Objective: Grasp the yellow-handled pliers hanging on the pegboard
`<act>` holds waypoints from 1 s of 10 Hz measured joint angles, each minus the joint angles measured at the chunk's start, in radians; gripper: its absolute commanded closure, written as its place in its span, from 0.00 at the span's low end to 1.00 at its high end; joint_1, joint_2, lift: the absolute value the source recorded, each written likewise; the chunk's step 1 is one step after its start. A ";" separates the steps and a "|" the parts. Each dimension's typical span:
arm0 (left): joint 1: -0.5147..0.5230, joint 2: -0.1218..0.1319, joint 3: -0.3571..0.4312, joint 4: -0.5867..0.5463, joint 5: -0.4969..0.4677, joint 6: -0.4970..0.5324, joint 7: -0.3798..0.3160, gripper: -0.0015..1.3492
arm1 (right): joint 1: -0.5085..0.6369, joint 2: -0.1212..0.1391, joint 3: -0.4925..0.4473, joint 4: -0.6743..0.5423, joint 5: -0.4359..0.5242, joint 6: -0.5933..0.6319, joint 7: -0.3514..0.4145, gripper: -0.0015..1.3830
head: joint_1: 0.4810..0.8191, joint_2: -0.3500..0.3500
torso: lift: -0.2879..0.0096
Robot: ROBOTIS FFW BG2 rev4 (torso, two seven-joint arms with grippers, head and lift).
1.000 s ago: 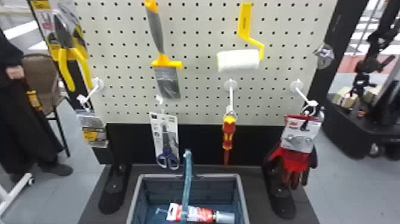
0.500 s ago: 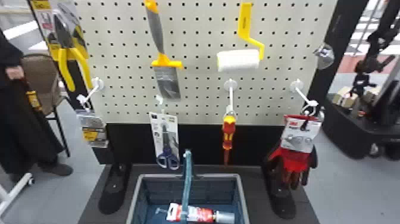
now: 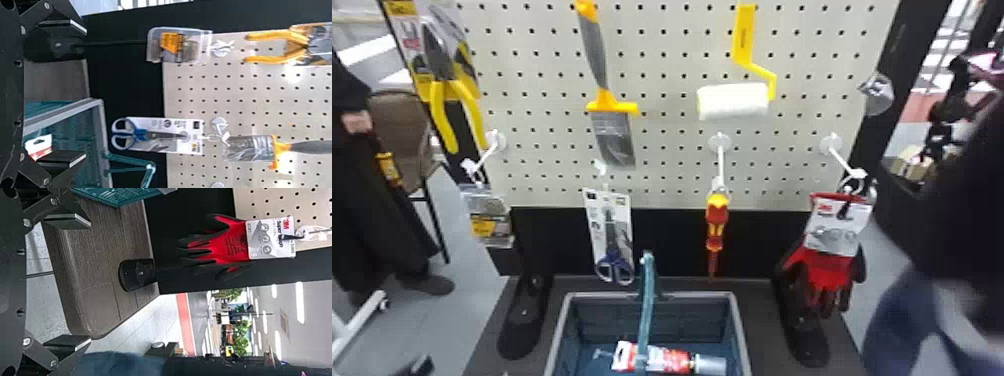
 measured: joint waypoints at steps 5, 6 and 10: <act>-0.239 -0.017 0.169 -0.108 -0.075 0.219 -0.212 0.14 | 0.000 0.000 0.000 -0.002 -0.002 0.000 0.000 0.19 | 0.20 0.50 | 0.63; -0.283 -0.017 0.197 -0.121 -0.071 0.239 -0.221 0.14 | 0.001 0.000 0.000 -0.002 -0.002 0.000 0.000 0.19 | 0.20 0.50 | 0.63; -0.517 0.076 0.252 -0.103 0.046 0.367 -0.252 0.14 | -0.010 0.001 0.000 0.000 0.001 0.000 0.000 0.19 | 0.20 0.50 | 0.63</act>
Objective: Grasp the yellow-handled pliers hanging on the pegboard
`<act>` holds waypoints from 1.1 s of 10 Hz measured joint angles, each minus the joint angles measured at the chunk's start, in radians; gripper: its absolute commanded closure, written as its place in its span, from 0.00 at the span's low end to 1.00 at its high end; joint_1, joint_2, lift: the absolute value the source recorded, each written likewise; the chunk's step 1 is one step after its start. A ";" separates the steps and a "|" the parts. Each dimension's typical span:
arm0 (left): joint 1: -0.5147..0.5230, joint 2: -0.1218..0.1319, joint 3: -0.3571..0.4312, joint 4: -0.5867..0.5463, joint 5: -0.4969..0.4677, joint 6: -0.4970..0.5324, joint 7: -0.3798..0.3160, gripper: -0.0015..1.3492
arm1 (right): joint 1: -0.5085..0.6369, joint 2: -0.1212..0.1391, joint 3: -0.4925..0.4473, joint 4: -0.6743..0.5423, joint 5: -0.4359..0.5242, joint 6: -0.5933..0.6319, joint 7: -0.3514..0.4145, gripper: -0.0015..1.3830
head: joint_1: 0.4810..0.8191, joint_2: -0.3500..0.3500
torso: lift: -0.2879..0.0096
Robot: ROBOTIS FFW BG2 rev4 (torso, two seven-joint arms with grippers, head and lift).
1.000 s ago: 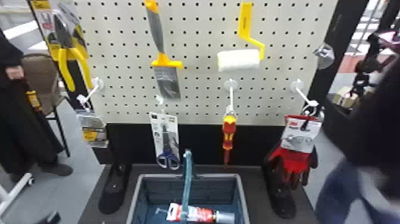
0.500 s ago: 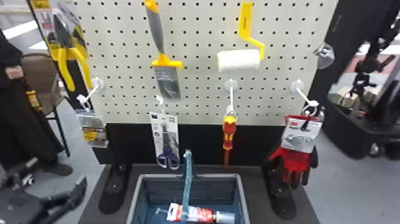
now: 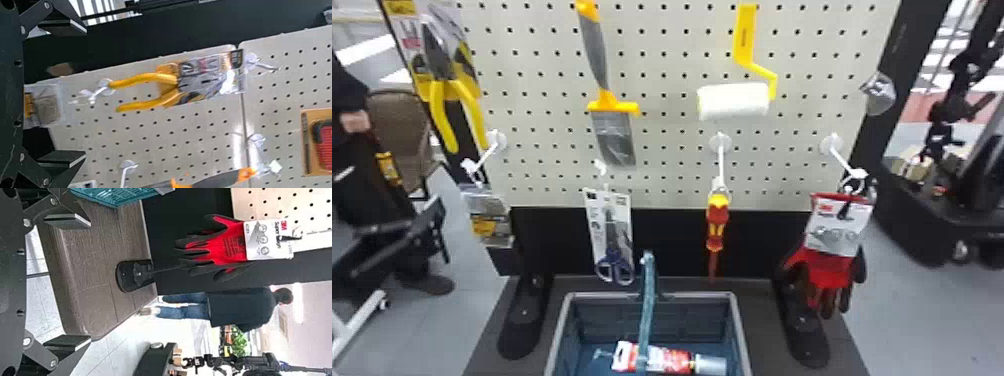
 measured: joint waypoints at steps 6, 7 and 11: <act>-0.336 0.206 0.033 0.167 0.269 0.259 -0.129 0.14 | -0.009 0.008 0.002 0.004 0.006 0.001 0.000 0.19 | 0.20 0.50 | 0.63; -0.392 0.259 0.035 0.198 0.294 0.323 -0.182 0.14 | -0.016 0.008 0.006 0.009 0.006 0.001 0.000 0.19 | 0.20 0.50 | 0.63; -0.563 0.379 -0.008 0.428 0.365 0.383 -0.375 0.13 | -0.028 0.007 0.012 0.016 0.006 0.001 0.000 0.19 | 0.20 0.50 | 0.63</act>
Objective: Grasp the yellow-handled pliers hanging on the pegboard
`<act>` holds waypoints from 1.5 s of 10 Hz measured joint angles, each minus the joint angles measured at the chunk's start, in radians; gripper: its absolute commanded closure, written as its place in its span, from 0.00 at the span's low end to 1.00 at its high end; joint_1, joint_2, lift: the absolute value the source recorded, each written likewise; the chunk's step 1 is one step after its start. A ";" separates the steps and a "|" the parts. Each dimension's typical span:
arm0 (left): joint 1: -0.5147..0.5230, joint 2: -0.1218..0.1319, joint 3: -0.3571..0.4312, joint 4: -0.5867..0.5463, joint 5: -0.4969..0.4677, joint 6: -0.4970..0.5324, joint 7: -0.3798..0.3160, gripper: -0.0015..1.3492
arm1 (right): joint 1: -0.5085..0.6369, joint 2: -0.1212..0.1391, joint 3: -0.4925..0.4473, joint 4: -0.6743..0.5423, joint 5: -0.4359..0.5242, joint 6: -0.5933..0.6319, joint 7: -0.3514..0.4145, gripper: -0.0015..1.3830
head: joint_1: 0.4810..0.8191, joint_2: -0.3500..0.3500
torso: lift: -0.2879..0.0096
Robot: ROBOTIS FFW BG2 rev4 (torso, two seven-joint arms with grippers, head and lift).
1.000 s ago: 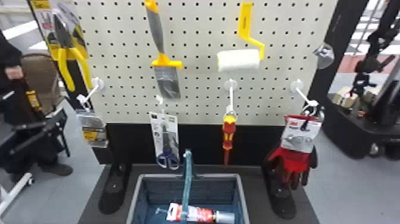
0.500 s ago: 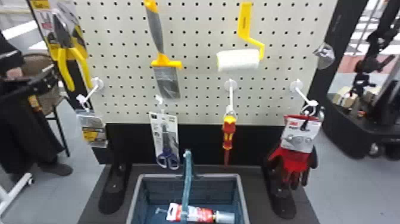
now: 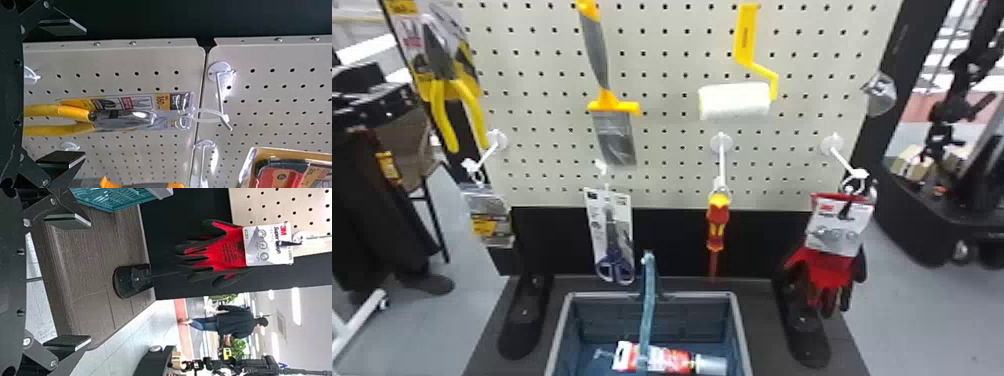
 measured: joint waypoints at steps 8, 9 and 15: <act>-0.258 0.113 -0.205 0.247 0.003 0.039 -0.225 0.63 | -0.013 0.000 0.000 0.017 -0.003 -0.001 0.012 0.19 | 0.20 0.50 | 0.63; -0.258 0.115 -0.210 0.246 0.000 0.061 -0.227 0.78 | -0.012 0.000 0.000 0.017 -0.003 -0.001 0.012 0.19 | 0.20 0.50 | 0.63; -0.275 0.125 -0.234 0.246 -0.039 0.070 -0.263 0.90 | -0.017 0.000 0.000 0.019 -0.003 -0.001 0.012 0.19 | 0.20 0.50 | 0.63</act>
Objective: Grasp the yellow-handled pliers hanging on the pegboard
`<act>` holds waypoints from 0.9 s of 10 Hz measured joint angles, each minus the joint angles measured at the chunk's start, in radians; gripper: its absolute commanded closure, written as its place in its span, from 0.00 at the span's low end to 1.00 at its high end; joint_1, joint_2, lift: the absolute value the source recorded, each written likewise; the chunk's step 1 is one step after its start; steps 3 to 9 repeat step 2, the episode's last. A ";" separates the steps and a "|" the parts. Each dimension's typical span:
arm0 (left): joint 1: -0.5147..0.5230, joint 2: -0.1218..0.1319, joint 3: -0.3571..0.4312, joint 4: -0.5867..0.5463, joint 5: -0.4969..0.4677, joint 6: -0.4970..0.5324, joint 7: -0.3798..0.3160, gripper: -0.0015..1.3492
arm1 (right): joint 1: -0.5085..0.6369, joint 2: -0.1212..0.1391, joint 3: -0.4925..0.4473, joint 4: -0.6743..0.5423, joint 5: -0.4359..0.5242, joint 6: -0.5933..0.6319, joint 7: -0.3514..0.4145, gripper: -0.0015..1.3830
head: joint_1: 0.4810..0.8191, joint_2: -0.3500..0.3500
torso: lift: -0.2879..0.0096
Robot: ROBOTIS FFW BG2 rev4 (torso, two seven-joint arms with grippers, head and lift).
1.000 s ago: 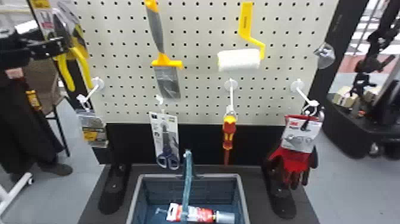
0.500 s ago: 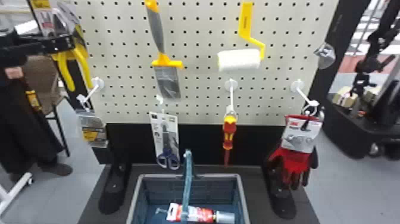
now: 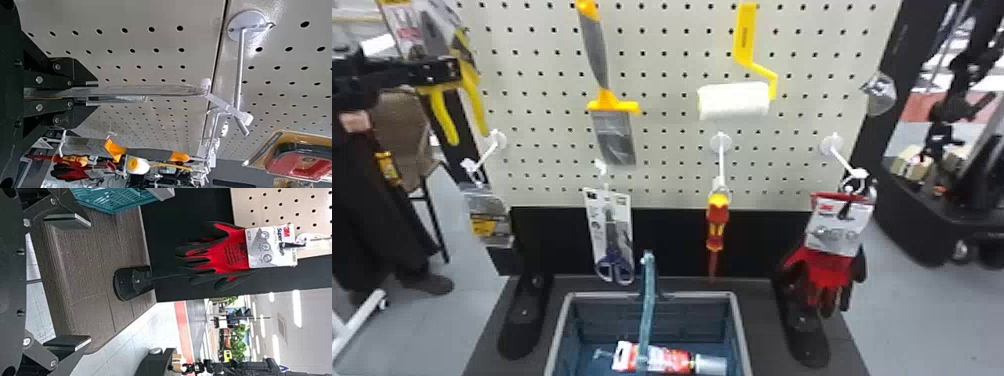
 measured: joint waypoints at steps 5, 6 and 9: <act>0.005 -0.001 0.001 0.001 0.009 0.000 0.000 0.90 | 0.000 0.000 0.000 0.000 0.000 0.000 0.000 0.19 | 0.20 0.50 | 0.63; 0.005 -0.001 0.001 0.001 0.009 0.000 0.000 0.90 | 0.000 0.000 0.000 0.000 0.000 0.000 0.000 0.19 | 0.20 0.50 | 0.63; 0.005 -0.001 0.001 0.001 0.009 0.000 0.000 0.90 | 0.000 0.000 0.000 0.000 0.000 0.000 0.000 0.19 | 0.20 0.50 | 0.63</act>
